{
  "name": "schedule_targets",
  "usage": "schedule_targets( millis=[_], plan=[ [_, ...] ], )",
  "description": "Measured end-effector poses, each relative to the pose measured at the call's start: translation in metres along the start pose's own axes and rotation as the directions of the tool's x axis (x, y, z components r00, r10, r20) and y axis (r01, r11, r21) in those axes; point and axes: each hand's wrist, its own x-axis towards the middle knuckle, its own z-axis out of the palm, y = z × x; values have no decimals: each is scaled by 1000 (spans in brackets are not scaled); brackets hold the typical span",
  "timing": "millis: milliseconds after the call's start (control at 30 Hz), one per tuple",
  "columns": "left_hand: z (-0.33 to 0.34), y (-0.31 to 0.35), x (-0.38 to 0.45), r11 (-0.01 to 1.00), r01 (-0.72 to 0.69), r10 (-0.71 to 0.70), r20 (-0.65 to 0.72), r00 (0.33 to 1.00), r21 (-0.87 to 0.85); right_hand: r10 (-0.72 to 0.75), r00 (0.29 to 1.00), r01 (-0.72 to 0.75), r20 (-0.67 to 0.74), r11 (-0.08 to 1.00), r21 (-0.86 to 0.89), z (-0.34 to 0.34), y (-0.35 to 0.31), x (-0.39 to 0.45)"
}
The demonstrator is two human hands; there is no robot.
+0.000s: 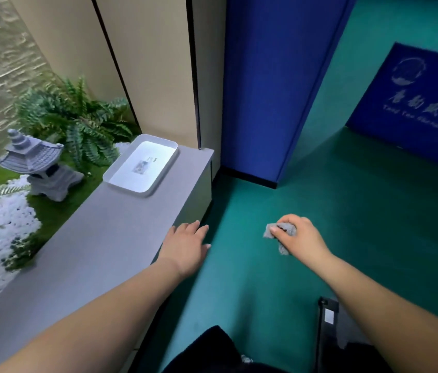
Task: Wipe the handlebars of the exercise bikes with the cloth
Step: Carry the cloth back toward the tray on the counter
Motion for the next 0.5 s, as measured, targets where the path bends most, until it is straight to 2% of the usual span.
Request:
schedule_targets(
  millis=[267,500],
  plan=[
    [-16,-36,105,995,100,-100,20,995,-15,-66,993,66,96,998,4,5,-28,133],
    [-33,-80,190,971,227,-222,75,972,-71,-156,976,158,151,987,-5,4,-77,242]
  ],
)
